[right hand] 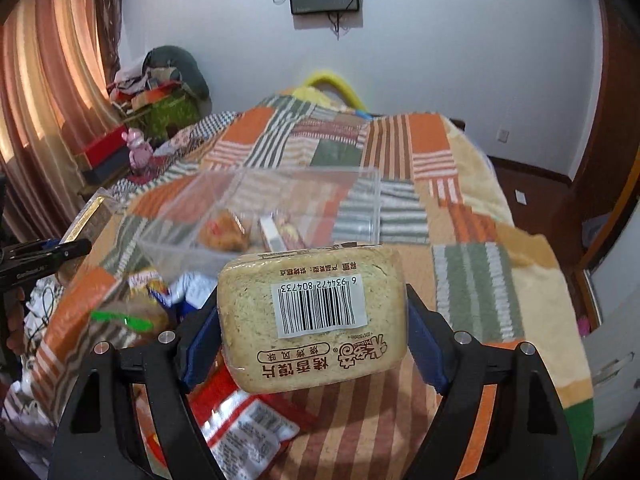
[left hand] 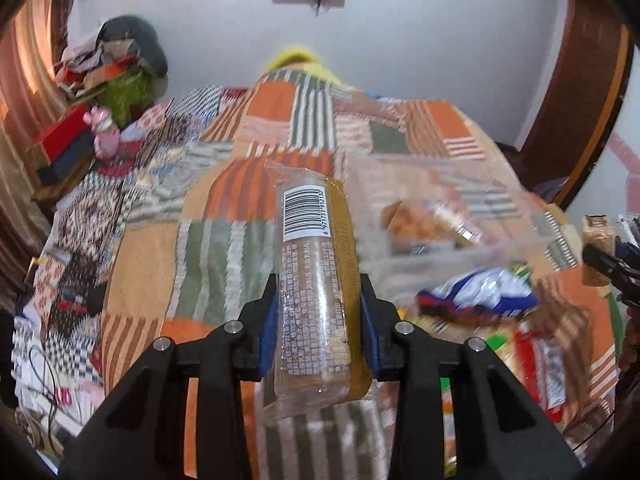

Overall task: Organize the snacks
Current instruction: 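Lower both held snacks into the clear box and open both grippers, then grasp the wrapped cake with the left gripper while the right grasps the red noodle packet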

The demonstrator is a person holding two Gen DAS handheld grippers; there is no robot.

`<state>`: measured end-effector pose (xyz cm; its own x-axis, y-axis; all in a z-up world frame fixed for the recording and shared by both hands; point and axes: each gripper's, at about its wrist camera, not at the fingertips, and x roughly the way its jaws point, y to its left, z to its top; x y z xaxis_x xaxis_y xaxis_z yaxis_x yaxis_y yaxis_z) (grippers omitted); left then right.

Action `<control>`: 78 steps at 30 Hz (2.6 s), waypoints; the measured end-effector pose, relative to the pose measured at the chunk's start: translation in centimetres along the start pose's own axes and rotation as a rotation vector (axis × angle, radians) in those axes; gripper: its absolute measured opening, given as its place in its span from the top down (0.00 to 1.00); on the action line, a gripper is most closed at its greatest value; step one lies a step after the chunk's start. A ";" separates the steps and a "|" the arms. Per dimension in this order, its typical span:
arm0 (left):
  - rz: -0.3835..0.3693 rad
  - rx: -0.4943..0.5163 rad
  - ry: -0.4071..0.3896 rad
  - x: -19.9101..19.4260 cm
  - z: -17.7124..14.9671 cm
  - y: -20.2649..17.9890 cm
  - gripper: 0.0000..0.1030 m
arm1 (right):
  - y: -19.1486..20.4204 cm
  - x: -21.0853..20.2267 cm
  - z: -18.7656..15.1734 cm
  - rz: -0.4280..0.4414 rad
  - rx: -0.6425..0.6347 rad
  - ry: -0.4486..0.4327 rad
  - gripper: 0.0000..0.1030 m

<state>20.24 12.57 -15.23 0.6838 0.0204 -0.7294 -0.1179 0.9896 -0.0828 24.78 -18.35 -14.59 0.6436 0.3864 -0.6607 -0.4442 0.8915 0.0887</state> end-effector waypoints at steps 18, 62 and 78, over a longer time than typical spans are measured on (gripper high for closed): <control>-0.103 0.073 -0.009 5.2 5.7 -6.1 0.66 | 0.4 4.4 4.2 -0.026 0.000 -0.021 0.24; -0.052 0.136 -0.033 0.7 3.4 -7.0 0.35 | 1.6 1.5 1.7 -0.015 -0.028 0.054 0.20; -0.077 0.161 0.129 -1.1 -6.7 -6.3 0.31 | 3.8 -2.5 -5.8 0.022 -0.021 0.111 0.16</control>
<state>15.41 5.37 -18.46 0.5877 -0.0642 -0.8065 0.0546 0.9977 -0.0397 17.86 -17.33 -16.97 0.5610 0.3765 -0.7373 -0.4711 0.8775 0.0897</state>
